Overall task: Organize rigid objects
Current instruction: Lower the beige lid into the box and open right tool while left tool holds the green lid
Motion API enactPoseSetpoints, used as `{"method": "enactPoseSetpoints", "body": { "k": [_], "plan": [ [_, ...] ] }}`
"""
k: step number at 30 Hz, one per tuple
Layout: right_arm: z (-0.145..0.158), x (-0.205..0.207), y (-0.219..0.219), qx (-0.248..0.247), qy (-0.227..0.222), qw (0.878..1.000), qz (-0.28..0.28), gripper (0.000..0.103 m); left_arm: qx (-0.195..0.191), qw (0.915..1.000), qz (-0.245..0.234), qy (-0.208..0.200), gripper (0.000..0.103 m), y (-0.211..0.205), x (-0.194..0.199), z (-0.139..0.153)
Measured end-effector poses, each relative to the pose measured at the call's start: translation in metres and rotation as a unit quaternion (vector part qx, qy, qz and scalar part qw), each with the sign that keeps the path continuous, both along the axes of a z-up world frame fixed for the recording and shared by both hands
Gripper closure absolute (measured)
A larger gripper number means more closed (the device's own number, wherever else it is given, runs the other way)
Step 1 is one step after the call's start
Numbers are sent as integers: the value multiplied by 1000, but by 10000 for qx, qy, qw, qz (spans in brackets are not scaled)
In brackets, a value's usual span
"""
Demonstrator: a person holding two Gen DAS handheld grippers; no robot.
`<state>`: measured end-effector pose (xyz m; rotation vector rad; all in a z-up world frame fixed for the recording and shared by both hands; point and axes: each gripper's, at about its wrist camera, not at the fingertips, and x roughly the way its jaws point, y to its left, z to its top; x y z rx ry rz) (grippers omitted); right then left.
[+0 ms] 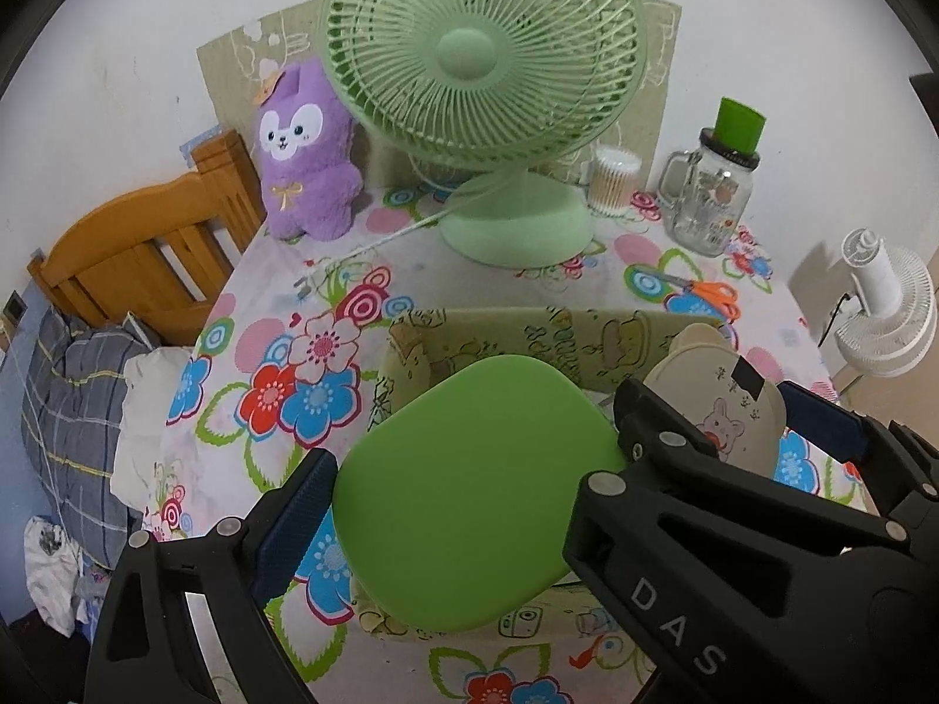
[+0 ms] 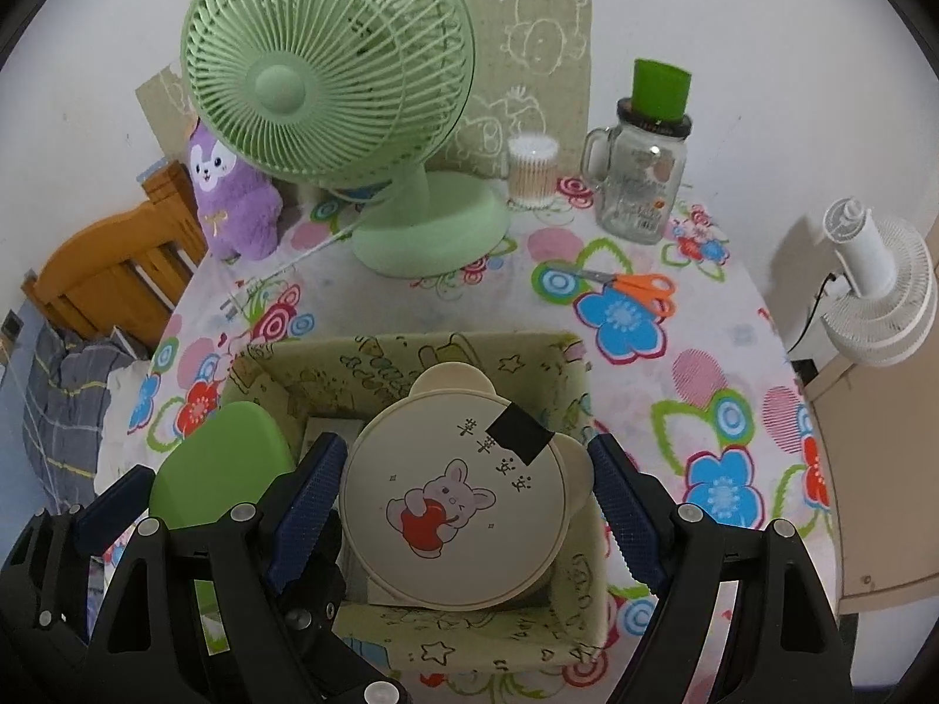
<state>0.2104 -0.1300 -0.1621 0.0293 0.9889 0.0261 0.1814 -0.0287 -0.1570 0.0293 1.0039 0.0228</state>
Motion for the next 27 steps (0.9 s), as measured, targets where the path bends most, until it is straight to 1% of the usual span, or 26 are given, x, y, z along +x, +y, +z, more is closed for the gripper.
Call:
{"method": "enactPoseSetpoints", "body": {
  "k": [6,14,22,27],
  "plan": [
    [-9,7,4,103,83,9999,75,17,3,9999,49,87,7,4,5,-7],
    [-14,9,8,73,151,9998,58,14,6,9999,36,154,7,7,7,-12],
    [-3,5,-9,-105,100,9998,-97,11,-137,9997,-154,101,7,-10,7,-4],
    [8,1,-26,-195,-12,9992,-340,10,-196,9992,-357,0,7,-25,8,3]
  ]
}}
